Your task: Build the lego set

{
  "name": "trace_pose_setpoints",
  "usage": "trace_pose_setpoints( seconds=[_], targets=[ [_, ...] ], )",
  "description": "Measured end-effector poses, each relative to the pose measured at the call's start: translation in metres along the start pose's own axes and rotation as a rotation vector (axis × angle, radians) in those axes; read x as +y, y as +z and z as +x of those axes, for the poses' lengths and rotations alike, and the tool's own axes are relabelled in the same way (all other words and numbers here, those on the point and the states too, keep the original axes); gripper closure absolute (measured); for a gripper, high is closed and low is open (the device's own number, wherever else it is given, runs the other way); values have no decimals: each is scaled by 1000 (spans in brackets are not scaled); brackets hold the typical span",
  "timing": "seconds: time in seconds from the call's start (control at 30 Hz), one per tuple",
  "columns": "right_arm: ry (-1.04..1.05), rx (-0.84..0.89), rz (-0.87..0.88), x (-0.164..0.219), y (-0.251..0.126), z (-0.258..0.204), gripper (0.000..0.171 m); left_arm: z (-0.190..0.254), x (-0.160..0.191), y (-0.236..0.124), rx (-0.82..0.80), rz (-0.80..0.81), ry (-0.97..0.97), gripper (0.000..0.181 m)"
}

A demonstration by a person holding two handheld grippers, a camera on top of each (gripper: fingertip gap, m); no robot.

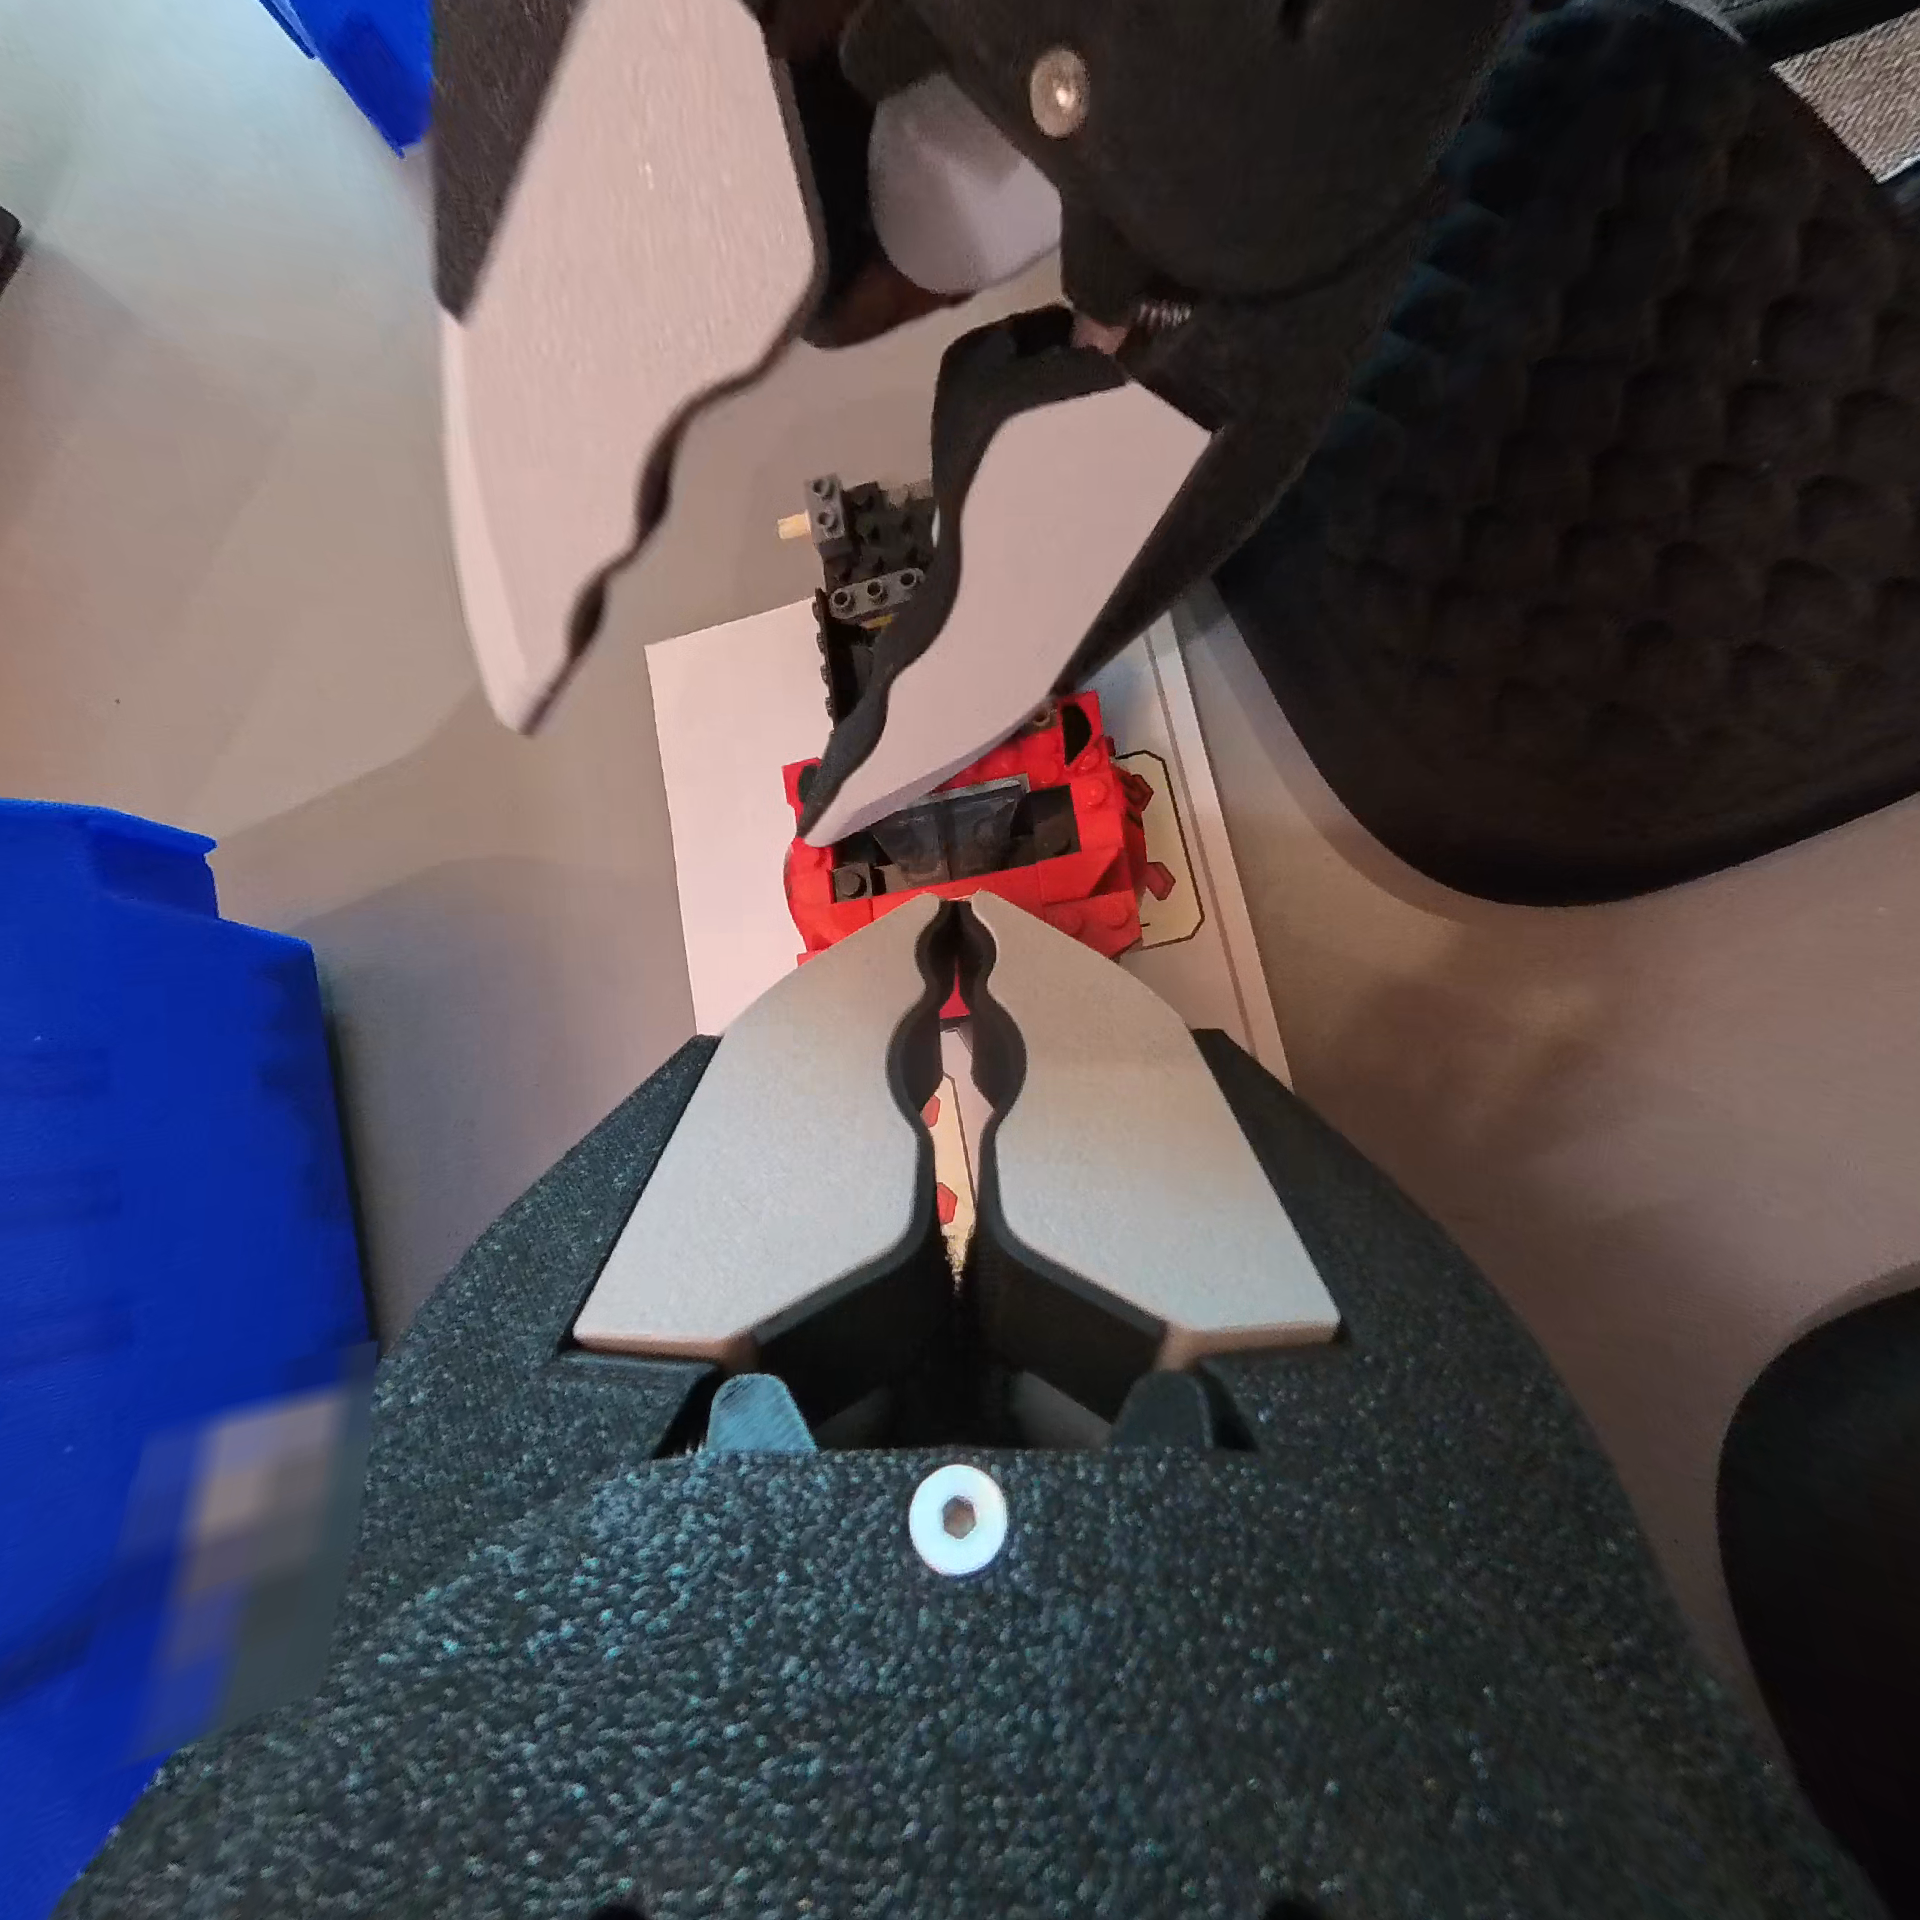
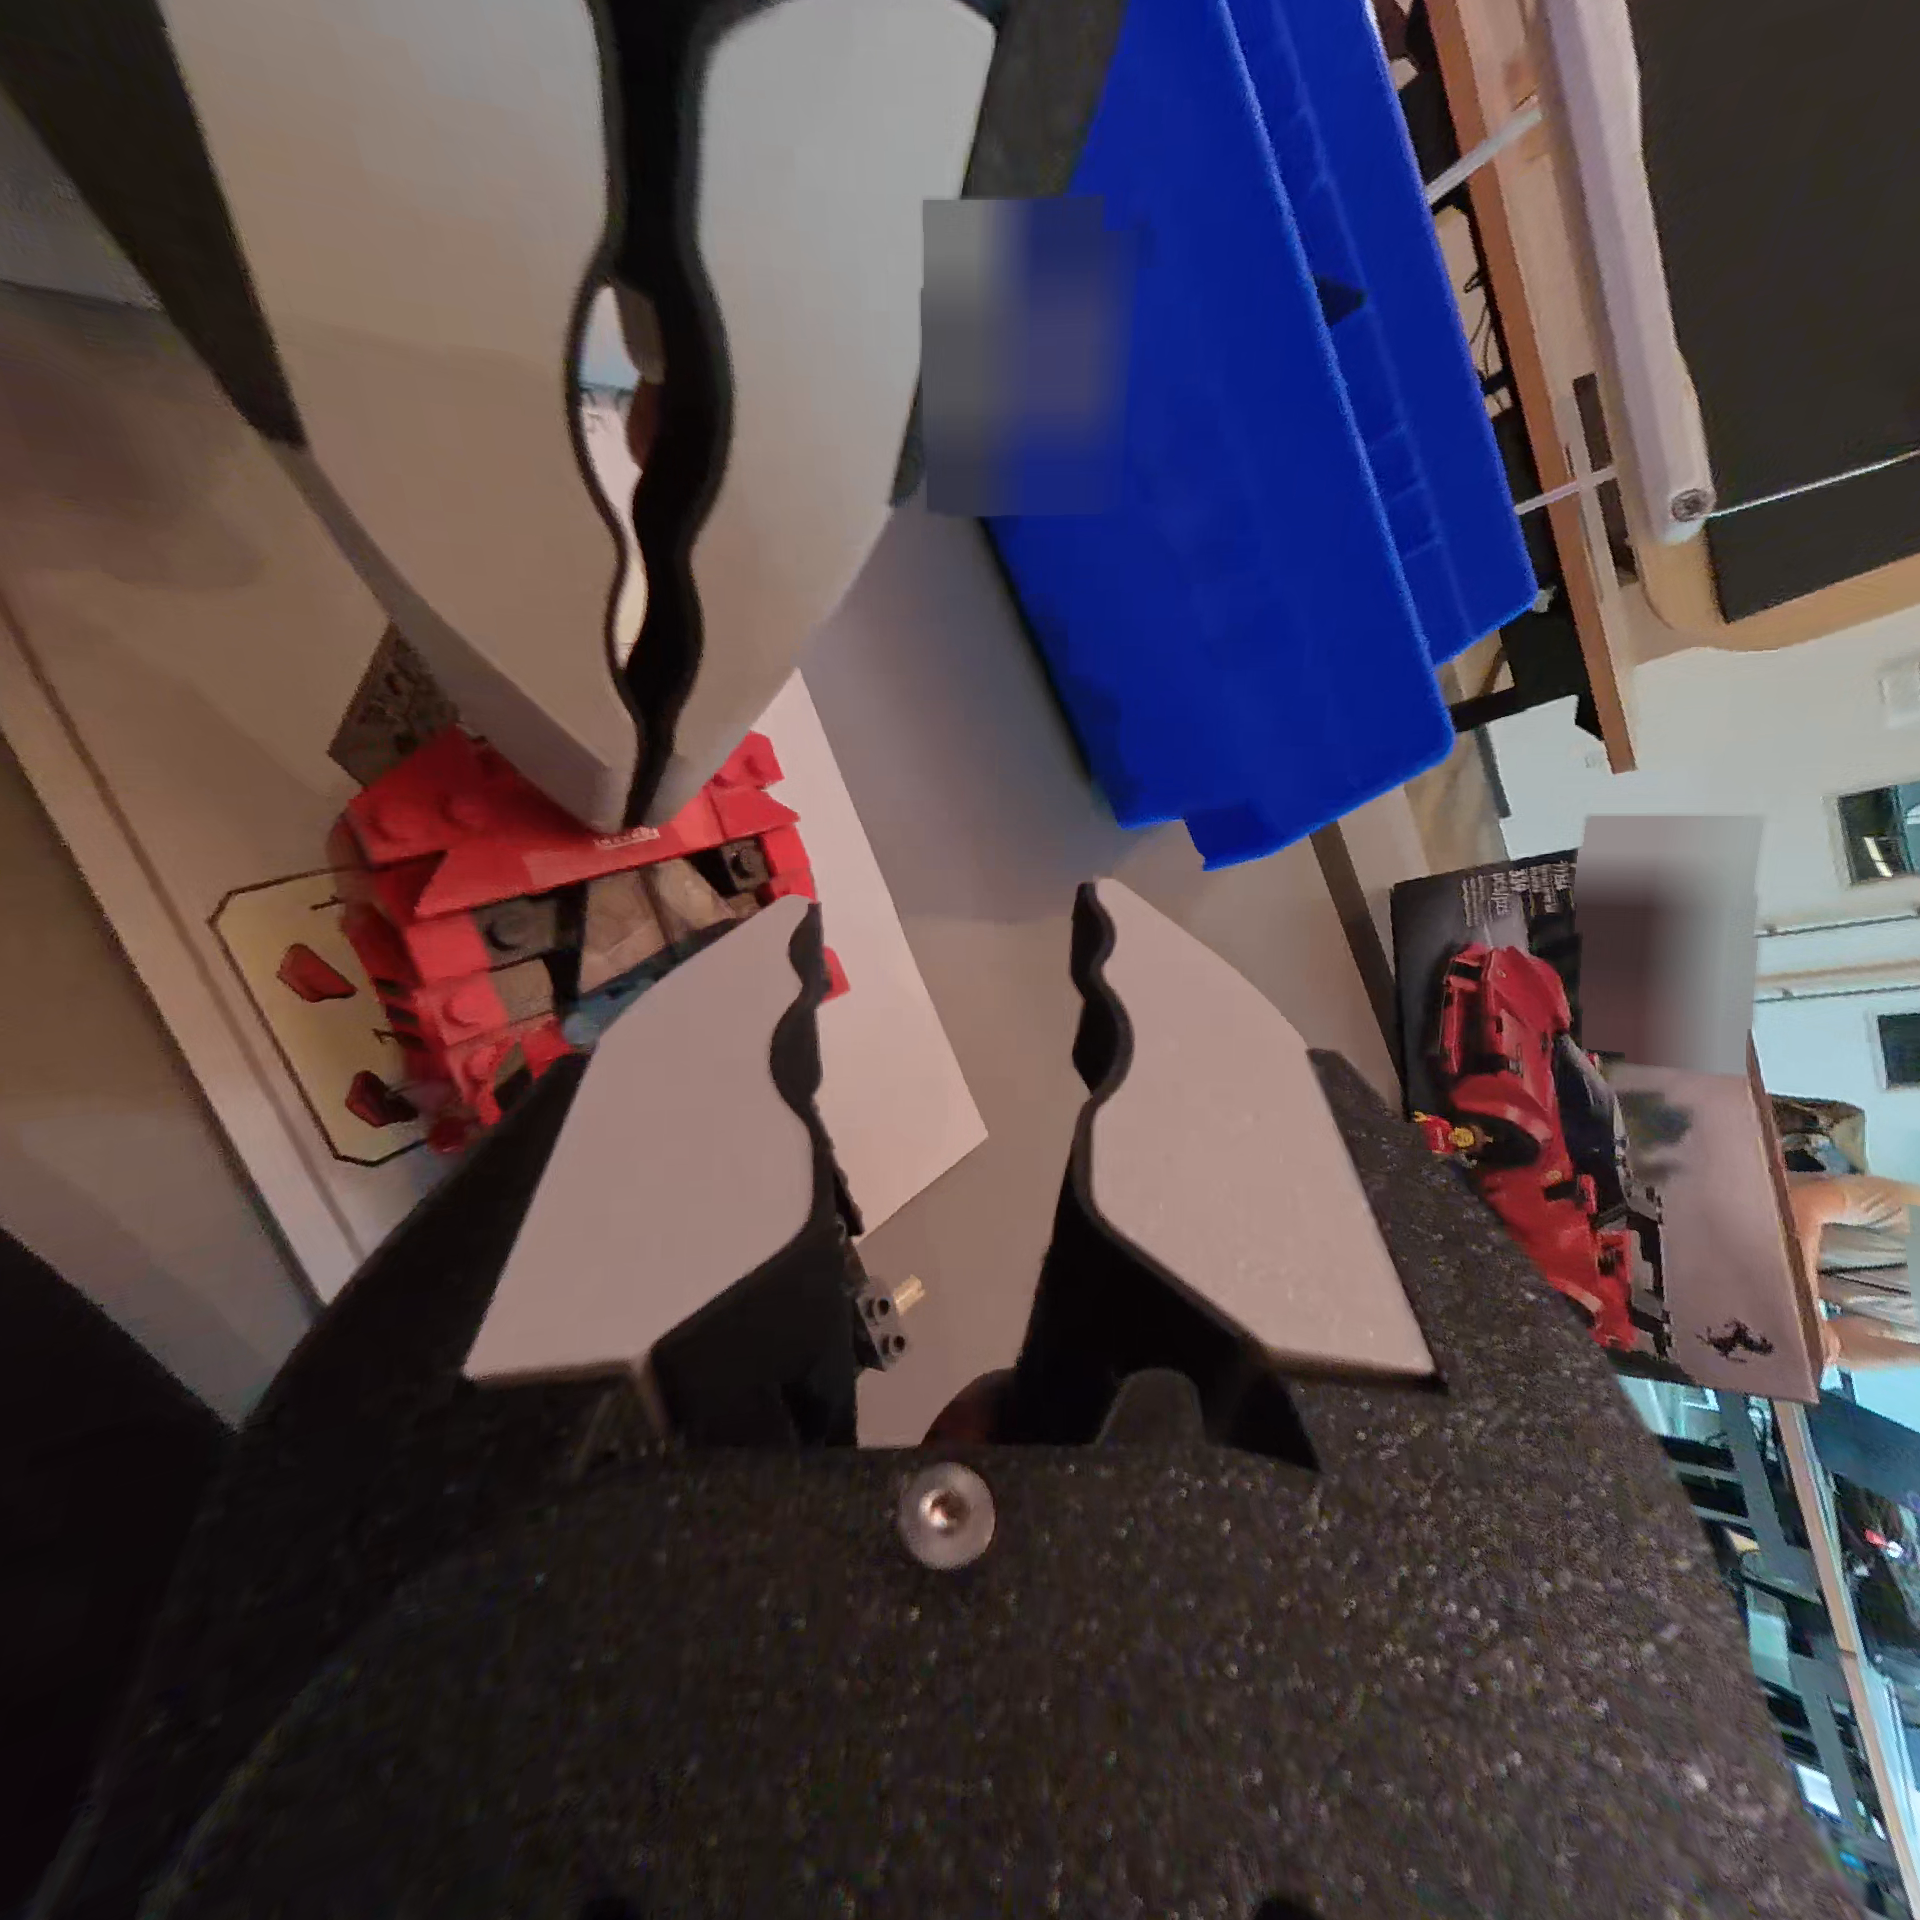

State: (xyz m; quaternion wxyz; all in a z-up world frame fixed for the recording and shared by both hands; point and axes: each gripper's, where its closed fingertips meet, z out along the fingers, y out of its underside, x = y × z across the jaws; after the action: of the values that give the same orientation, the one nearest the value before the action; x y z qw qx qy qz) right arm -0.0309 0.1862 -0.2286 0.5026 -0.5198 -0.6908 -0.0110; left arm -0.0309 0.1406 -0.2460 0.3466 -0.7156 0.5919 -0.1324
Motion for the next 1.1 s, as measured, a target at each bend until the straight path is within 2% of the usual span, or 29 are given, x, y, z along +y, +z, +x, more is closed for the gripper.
trace_pose_setpoints(
  seconds=[0.07, 0.13, 0.43, 0.53, 0.6, 0.8, 0.83, 0.9, 0.97, 1.03, 1.1],
  targets=[
    [42, 7, 1, 1, -3, 7, 113, 0, 0, 0, 0, 0, -1, 181],
    [72, 16, 0, 6, -6, 14, 112, 0, 0, 0, 1, 1, -1, 181],
    [-92, 61, 6, 0, -4, 5, 115, 0, 0, 0, 2, 1, -3, 181],
    [-95, 77, -18, 9, -4, 11, 117, 0, 0, 0, 3, 1, -4, 181],
    [-112, 96, -54, 17, -4, 16, 106, 0, 0, 0, 2, 0, -3, 181],
    [-163, 143, 64, -4, -11, 16, 108, 0, 0, 0, 4, 0, -6, 181],
    [-172, 119, 41, 1, -8, 11, 107, 0, 0, 0, 4, -1, -6, 181],
    [-193, 129, 16, 11, -7, 13, 116, 0, 0, 0, 3, -3, -6, 181],
    [-117, 116, -14, 22, -7, 20, 109, 0, 0, 0, 3, -5, -5, 181],
    [-25, 64, 50, 19, -12, 20, 120, 0, 0, 0, 3, -8, -4, 181],
    [46, -79, 118, 11, -16, 7, 157, 0, 0, 0, 6, -9, -6, 181]
  ],
)
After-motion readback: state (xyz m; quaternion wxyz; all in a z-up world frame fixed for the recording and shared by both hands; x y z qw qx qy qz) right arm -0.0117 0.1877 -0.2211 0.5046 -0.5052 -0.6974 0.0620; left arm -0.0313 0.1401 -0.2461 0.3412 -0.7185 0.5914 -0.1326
